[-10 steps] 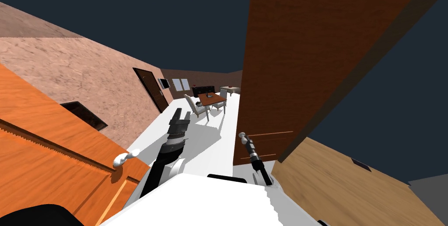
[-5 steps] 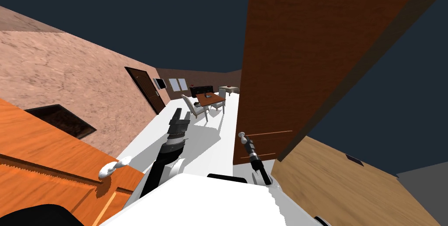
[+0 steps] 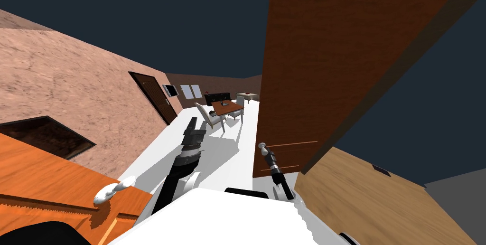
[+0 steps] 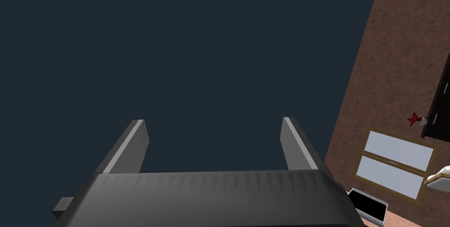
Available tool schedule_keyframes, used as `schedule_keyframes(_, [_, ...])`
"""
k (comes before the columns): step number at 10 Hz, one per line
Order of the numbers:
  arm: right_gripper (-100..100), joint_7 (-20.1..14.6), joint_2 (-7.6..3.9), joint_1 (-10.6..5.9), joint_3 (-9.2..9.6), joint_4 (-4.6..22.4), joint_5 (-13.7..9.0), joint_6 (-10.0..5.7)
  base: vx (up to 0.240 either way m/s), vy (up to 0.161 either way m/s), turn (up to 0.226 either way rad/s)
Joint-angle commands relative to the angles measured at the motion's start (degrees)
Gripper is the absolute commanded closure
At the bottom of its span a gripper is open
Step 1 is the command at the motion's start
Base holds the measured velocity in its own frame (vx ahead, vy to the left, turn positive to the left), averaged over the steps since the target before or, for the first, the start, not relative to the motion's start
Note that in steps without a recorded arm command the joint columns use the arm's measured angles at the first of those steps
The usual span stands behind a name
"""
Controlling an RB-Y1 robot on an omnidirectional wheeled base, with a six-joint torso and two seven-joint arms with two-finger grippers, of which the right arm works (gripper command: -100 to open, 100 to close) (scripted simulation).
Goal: Push the door open
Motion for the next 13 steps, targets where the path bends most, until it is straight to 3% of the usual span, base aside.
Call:
schedule_keyframes(1, [100, -2.9, 0.64, -1.36, 0.64, 0.3, -0.9, -1.1, 0.042, 0.027, -0.046])
schedule_keyframes(5, [100, -3.1, 0.64, -1.36, 0.64, 1.2, -0.9, -1.1, 0.011, 0.004, -0.003])
schedule_keyframes(8, [100, -3.1, 0.64, -1.36, 0.64, 0.3, -0.9, -1.1, 0.0, 0.0, 0.0])
schedule_keyframes(13, [100, -10.2, 0.68, -2.08, 2.05, 0.9, -3.3, -1.1, 0.038, 0.027, -0.046])
